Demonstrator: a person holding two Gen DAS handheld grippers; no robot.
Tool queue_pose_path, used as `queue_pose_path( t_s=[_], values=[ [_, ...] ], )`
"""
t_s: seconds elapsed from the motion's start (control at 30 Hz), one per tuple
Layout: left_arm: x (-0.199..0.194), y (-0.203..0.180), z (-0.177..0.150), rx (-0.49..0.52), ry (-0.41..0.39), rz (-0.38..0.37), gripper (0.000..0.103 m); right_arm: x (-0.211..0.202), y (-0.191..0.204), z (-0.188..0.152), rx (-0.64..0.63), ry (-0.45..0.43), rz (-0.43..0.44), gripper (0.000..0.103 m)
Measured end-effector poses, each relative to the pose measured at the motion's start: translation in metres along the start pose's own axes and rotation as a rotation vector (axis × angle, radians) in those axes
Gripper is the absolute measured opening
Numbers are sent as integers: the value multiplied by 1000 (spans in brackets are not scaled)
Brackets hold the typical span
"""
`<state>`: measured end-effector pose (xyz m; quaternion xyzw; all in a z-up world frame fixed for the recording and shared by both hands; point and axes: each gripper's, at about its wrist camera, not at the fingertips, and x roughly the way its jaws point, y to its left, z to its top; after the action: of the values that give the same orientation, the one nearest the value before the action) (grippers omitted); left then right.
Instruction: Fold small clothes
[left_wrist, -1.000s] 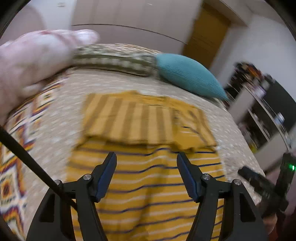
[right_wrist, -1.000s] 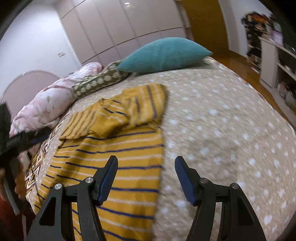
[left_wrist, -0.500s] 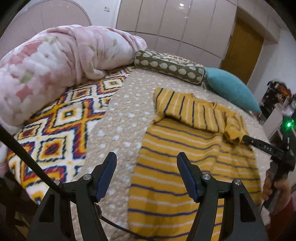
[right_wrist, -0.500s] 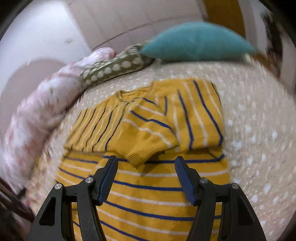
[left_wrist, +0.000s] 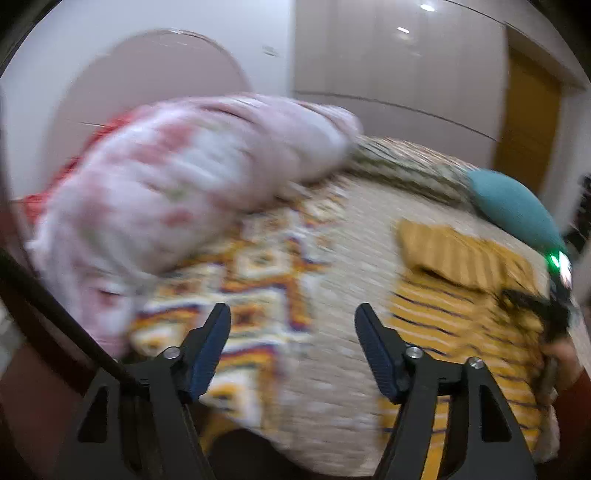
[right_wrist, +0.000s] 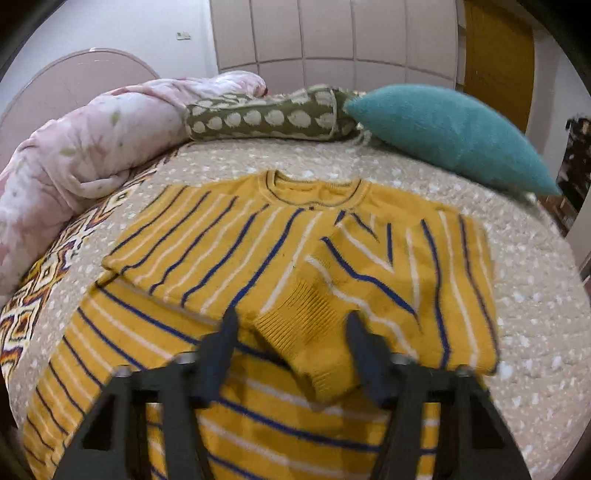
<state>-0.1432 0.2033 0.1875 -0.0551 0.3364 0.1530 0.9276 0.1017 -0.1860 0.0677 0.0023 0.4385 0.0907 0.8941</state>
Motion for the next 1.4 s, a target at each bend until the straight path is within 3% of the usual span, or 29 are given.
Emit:
queue_pose_path(
  t_s=[0.03,0.1,0.23,0.4,0.43,0.47,0.5,0.57,0.6,0.63,0.73,0.9,0.93,0.97,1.03,1.1,1.23,1.27,1.3,1.37,1.4],
  values=[
    [-6,12,5,-18,-15,27,76,7,-3,0,13,31,28,14],
    [-17,35,12,-56,-46,71,77,7,-8,1,28,34,29,1],
    [-13,50,11,-103,-48,62,77,-16,-40,9,114,-14,25,1],
    [12,19,1,-65,8,-42,77,-18,-110,25,224,2,-200,2],
    [17,8,-2,-46,16,-53,77,-16,-118,27,239,15,-234,6],
    [22,-3,-5,-28,23,-71,77,-17,-131,27,280,33,-214,6],
    [26,-11,-7,-18,29,-87,77,-21,-138,26,314,33,-141,6],
    [39,-29,-12,6,49,-132,77,-31,-129,24,325,20,48,23],
    [48,-39,-15,14,64,-152,77,-34,-119,23,297,16,91,49],
    [58,-53,-21,30,88,-179,77,-36,-100,23,239,6,127,63],
    [80,-83,-36,74,137,-233,77,-30,-63,22,142,4,153,64],
    [116,-119,-68,131,190,-248,77,11,-27,23,87,77,62,63],
    [125,-124,-76,139,214,-243,77,18,-25,20,72,97,10,41],
    [132,-127,-83,145,239,-242,77,24,-26,17,59,113,-32,26],
    [141,-128,-91,150,260,-240,77,21,-35,19,77,117,-33,11],
    [140,-128,-95,161,237,-239,77,10,-50,23,105,101,-45,10],
    [139,-128,-98,166,227,-235,77,3,-91,39,155,67,-203,11],
    [139,-128,-99,172,229,-232,77,5,-107,44,173,68,-280,14],
    [139,-128,-99,179,229,-230,77,8,-118,47,182,77,-327,29],
    [139,-128,-99,185,229,-231,78,4,-144,49,236,99,-397,33],
    [140,-128,-100,189,229,-236,80,-5,-150,47,263,78,-384,33]
  ],
)
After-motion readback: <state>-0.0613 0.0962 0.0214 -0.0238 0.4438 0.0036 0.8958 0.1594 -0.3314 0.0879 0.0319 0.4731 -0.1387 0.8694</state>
